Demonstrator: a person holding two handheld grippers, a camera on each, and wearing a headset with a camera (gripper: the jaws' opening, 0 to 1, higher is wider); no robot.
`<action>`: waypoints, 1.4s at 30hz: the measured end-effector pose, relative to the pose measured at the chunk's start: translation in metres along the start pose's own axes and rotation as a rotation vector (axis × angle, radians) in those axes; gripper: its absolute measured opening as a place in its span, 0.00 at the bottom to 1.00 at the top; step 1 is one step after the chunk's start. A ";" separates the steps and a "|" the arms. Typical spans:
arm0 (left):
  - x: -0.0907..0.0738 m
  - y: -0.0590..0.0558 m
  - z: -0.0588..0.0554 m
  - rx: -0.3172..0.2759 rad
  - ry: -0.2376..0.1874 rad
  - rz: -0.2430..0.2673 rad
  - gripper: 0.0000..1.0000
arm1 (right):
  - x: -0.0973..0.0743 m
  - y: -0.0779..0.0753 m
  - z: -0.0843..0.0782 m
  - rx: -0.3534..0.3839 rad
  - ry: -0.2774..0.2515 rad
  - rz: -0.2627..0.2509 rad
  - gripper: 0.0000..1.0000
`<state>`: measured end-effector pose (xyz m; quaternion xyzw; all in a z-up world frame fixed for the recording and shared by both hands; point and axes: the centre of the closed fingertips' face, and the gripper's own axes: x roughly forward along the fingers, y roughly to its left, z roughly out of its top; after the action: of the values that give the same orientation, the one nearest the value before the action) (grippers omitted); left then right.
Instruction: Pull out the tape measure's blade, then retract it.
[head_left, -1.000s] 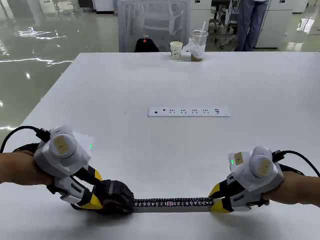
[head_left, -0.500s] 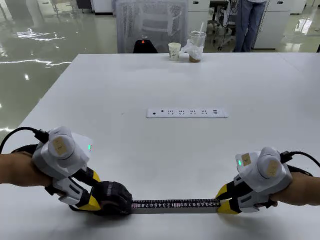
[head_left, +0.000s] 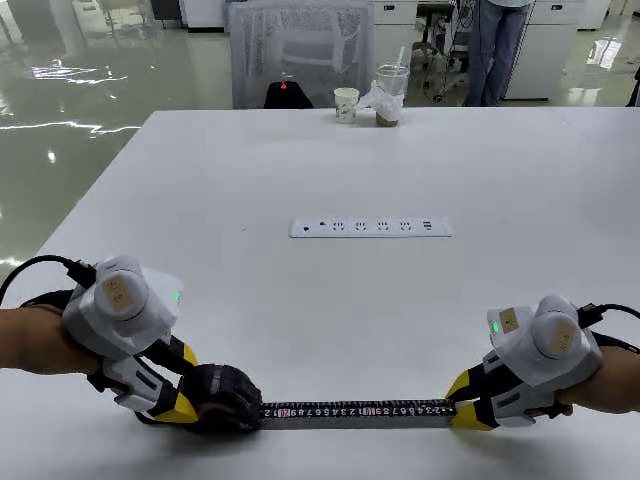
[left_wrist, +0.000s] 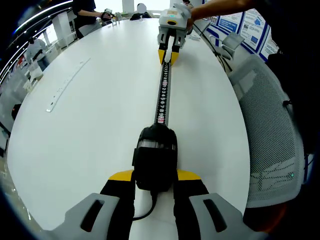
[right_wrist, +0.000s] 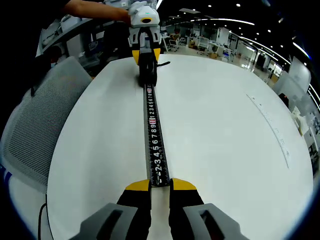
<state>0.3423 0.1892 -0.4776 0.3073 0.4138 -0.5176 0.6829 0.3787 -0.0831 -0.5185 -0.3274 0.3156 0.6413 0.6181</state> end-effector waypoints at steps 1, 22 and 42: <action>0.000 0.000 0.000 0.000 0.000 0.000 0.23 | 0.000 0.000 0.000 0.002 0.000 -0.001 0.09; 0.001 0.000 0.003 -0.011 -0.001 -0.008 0.25 | 0.001 0.001 0.000 -0.050 0.037 0.011 0.11; 0.000 0.000 0.002 -0.011 0.019 -0.001 0.25 | 0.001 0.001 -0.001 -0.045 0.076 0.008 0.12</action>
<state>0.3432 0.1877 -0.4771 0.3082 0.4232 -0.5128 0.6804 0.3782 -0.0829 -0.5197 -0.3641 0.3258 0.6376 0.5956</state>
